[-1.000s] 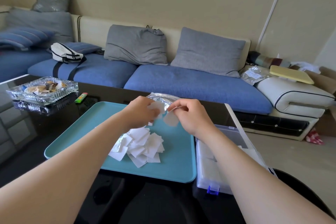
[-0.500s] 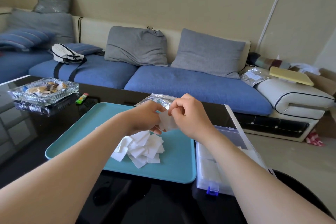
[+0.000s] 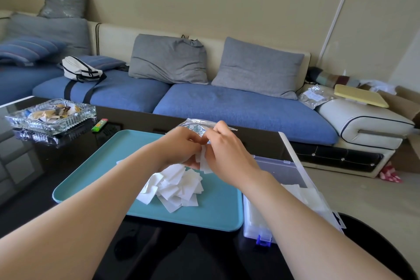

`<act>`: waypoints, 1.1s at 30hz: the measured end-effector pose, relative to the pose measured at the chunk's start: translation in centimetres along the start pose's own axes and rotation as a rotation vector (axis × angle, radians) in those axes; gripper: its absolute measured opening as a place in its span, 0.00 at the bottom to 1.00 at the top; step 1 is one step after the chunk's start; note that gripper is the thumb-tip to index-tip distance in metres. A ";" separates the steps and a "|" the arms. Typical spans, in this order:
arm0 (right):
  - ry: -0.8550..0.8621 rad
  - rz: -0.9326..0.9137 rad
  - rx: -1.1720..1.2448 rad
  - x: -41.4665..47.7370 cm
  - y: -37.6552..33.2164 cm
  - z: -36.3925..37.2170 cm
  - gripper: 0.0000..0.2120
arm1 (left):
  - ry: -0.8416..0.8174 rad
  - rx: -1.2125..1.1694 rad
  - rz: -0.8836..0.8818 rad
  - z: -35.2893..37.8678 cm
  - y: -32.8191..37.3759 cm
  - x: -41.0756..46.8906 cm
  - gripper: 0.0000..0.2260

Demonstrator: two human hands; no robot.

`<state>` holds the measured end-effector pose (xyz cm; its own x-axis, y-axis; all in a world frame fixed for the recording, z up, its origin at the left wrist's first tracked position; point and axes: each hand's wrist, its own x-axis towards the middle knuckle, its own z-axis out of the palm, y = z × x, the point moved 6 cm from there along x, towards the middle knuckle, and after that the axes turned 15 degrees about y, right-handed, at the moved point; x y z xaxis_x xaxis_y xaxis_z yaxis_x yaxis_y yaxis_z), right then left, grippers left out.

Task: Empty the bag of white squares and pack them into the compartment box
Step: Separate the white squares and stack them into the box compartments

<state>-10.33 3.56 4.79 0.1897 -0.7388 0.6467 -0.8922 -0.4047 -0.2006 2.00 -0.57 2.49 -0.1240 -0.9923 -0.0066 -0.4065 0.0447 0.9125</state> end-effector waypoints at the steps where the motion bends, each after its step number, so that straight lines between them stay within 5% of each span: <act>1: 0.005 0.016 0.012 0.0 0.0 -0.1 0.05 | -0.004 -0.016 -0.015 0.1 0.1 -0.1 0.13; 15: 0.058 0.293 0.248 0.1 1.3 0.6 0.04 | -0.005 -0.189 -0.142 -0.2 0.2 -0.6 0.07; 21: -0.071 0.471 0.269 -0.2 2.4 0.9 0.04 | -0.037 -0.085 -0.176 -0.3 -0.6 -0.6 0.09; 33: 0.103 0.420 0.374 0.1 3.0 -0.7 0.18 | 0.093 -0.096 -0.123 -0.2 -0.6 -0.4 0.05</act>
<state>-13.30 2.66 4.73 -0.2075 -0.8287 0.5198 -0.6731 -0.2647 -0.6906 2.43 -0.23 2.00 0.0072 -0.9962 -0.0869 -0.3248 -0.0845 0.9420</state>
